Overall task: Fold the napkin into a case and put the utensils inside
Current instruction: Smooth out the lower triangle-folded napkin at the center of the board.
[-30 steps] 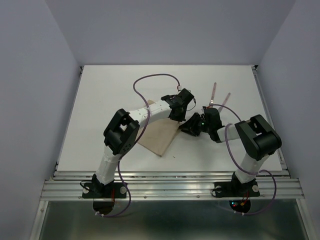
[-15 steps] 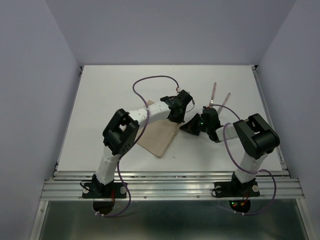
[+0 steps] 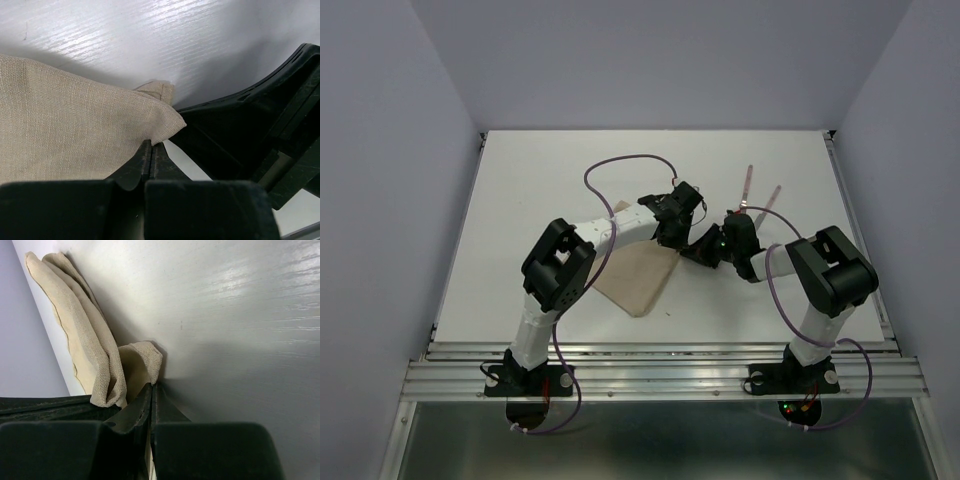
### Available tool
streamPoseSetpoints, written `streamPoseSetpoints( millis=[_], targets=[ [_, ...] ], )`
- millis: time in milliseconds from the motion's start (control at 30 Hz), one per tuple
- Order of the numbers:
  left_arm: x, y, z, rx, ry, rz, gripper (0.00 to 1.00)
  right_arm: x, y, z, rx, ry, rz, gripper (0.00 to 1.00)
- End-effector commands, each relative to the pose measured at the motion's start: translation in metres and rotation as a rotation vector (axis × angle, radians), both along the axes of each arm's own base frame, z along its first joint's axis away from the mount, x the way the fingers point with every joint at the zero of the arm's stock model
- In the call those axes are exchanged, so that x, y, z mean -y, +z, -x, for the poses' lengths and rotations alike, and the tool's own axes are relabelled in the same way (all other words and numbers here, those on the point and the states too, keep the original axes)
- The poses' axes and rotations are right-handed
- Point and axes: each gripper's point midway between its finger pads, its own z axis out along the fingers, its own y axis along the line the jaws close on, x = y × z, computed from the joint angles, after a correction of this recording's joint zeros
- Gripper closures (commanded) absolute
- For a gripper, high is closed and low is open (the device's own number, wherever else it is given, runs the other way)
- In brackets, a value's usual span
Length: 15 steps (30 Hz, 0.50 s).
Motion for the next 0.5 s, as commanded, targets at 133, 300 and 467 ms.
streamPoseSetpoints(
  millis=[133, 300, 467],
  targets=[
    [0.01, 0.02, -0.004, 0.019, 0.004, 0.06, 1.0, 0.008, -0.011, -0.003, -0.013, -0.039, 0.058, 0.99],
    [0.009, 0.017, -0.006, 0.021, 0.03, 0.052, 0.89, 0.011, -0.008, -0.001, -0.008, -0.05, 0.062, 0.87],
    [0.011, 0.018, -0.008, 0.018, 0.038, 0.051, 0.67, 0.018, -0.006, 0.004, -0.004, -0.069, 0.08, 0.74]
  ],
)
